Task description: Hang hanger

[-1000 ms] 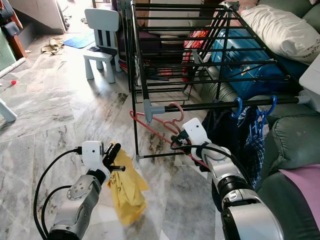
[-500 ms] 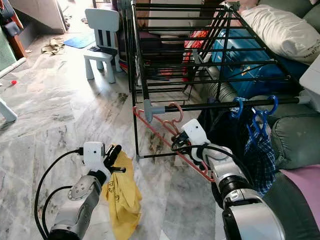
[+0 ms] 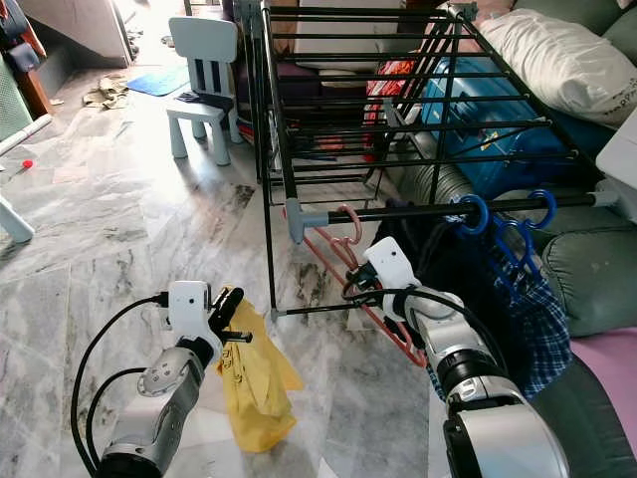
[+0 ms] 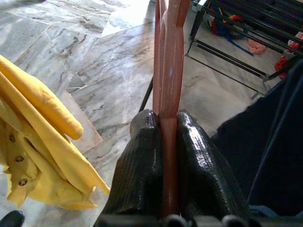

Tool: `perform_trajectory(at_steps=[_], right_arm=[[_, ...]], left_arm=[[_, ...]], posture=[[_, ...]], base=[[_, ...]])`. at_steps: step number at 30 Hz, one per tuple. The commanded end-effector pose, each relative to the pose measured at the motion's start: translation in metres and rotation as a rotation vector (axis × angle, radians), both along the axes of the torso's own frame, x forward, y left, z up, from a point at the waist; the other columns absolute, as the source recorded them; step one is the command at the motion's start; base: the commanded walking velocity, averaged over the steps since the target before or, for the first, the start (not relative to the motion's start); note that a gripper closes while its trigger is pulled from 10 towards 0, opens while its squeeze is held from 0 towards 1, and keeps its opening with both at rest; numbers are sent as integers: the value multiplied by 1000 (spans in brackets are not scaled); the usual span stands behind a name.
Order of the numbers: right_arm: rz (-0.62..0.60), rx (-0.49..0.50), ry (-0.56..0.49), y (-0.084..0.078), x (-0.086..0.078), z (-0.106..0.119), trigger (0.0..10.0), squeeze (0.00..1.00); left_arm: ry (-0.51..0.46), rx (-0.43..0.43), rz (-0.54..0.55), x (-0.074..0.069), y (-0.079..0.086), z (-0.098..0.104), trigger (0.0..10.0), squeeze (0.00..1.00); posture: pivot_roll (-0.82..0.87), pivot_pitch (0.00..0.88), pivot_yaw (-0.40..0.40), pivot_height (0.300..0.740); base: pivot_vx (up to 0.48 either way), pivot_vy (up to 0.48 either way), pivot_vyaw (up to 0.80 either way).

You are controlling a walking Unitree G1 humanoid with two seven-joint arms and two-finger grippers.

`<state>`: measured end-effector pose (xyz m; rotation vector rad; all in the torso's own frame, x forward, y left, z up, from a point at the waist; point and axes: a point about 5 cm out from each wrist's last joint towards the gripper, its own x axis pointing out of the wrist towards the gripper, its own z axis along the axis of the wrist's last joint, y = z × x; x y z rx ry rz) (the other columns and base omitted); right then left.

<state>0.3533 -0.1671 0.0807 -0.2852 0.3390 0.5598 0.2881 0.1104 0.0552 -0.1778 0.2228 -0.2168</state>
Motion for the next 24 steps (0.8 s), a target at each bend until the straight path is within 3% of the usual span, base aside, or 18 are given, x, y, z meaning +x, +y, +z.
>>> perform_trajectory(at_steps=[1,3,4,7,8,9,10,11,12,13,14,18,24], right_arm=[[-39,-21,21,-5,-4,-7,0,0],[-57,-19,6,-4,-3,-6,0,0],[-116,2,-37,-5,0,-2,1020,0],[-186,61,-76,-5,2,2,824,0],[-244,113,-105,-5,1,3,3373,0],[-258,132,-123,-4,0,4,3490,0],[-274,158,-143,-3,-2,4,4510,0],[-283,169,-150,-2,-4,4,4353,0],[-294,182,-169,-1,-6,4,4980,0],[-295,185,-179,0,-7,5,4980,0],[-300,189,-193,1,-9,5,10000,0],[-315,202,-218,3,-13,6,10000,0],[-358,223,-199,8,-32,-5,10000,0]], left_arm=[[-20,-7,-9,5,-5,6,10000,0],[-17,-15,-4,5,-5,6,10000,0],[-28,14,7,6,-4,7,10000,0],[-8,25,23,7,-4,6,10000,0],[1,20,15,8,-6,5,10000,0],[3,20,8,7,-7,5,10000,0],[5,23,2,7,-7,5,10000,0],[11,15,5,7,-7,4,10000,0],[28,11,3,6,-8,3,10000,0],[37,14,-2,6,-8,2,10000,0],[37,21,-2,7,-8,2,10000,0],[30,25,2,8,-9,4,10000,0],[7,21,28,10,-7,10,10000,0]], posture=[[2,20,-45,740],[2,19,-45,740],[2,19,-44,740],[2,18,-43,740],[2,17,-42,740],[1,19,-40,740],[-1,19,-39,740],[-2,20,-37,740],[-6,22,-34,740],[-6,22,-34,740],[-6,21,-32,740],[-7,22,-30,740],[-3,27,-24,740]], base=[[0,0,0],[0,0,0],[0,0,0],[0,0,0],[0,0,0],[0,0,0],[0,0,0],[0,0,0],[0,0,0],[0,0,0],[0,0,0],[0,0,0],[0,0,0]])
